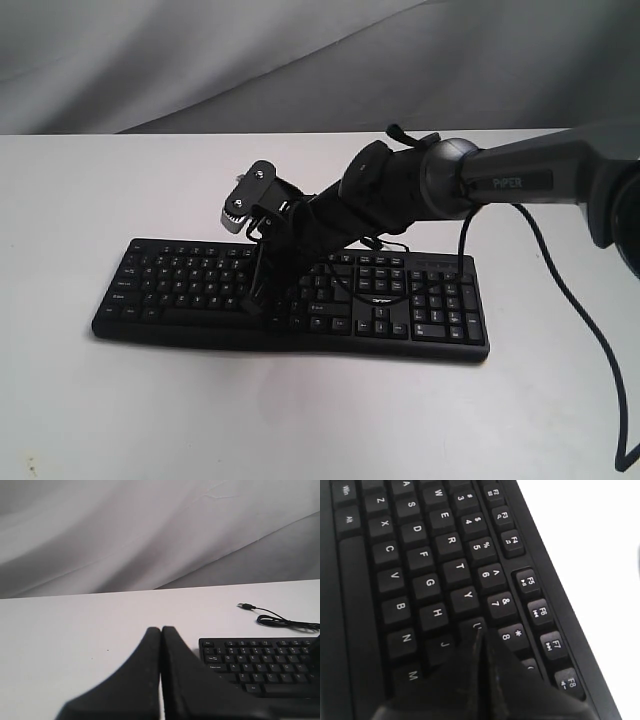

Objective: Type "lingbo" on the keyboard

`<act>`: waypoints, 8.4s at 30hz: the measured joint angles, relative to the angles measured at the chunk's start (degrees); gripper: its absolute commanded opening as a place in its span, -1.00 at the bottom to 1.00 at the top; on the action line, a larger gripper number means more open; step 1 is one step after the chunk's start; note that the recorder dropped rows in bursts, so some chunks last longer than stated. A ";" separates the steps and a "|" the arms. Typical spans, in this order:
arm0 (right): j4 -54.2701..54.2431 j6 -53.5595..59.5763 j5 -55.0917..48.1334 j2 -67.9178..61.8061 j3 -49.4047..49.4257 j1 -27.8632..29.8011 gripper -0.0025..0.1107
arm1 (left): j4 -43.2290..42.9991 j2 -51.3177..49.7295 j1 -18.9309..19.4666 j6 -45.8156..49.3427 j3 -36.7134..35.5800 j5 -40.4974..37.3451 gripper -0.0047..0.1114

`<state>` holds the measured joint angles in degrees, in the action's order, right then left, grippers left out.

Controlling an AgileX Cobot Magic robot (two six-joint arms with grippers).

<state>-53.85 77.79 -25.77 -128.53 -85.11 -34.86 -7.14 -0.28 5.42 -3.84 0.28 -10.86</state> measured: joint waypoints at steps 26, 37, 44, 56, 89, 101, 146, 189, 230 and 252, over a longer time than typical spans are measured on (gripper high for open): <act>-0.08 0.00 -0.07 -0.28 -0.09 0.00 -0.96 | 0.00 0.00 0.00 0.00 0.00 0.00 -0.91; -0.58 0.00 -3.17 1.97 -0.09 -2.07 -0.96 | 0.00 0.00 0.00 0.00 0.00 0.00 -0.91; -0.72 0.00 -3.63 1.34 -0.09 -3.80 -0.96 | 0.00 0.00 0.00 0.00 0.00 0.00 -0.91; -0.81 0.12 -2.99 0.61 -0.09 -3.80 -0.96 | 0.00 0.00 0.00 0.00 0.00 0.00 -0.91; 0.59 -0.90 -2.13 -0.01 -3.52 -3.80 -0.96 | 0.00 0.00 0.00 0.00 0.00 0.00 -0.91; 0.70 -2.99 -5.53 -5.34 -9.89 -3.80 -0.96 | 0.00 0.00 0.00 0.00 0.00 0.00 -0.91; 7.75 -10.08 -10.14 -3.78 -10.23 -3.80 -0.96 | 0.00 0.00 0.00 0.00 0.00 0.00 -0.91; 16.22 -16.75 -11.84 1.30 -6.52 2.02 -0.96 | 0.00 0.00 0.00 0.00 0.00 0.00 -0.91; 4.65 -6.47 -5.21 1.09 0.02 3.20 -0.96 | 0.00 0.00 0.00 0.00 0.00 0.00 -0.91; 6.15 -6.86 -8.95 6.12 0.02 3.20 -0.96 | 0.00 0.00 0.00 0.00 0.00 0.00 -0.91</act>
<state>-47.70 70.93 -34.72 -122.40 -85.10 -31.66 -7.14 -0.28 5.42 -3.84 0.28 -10.86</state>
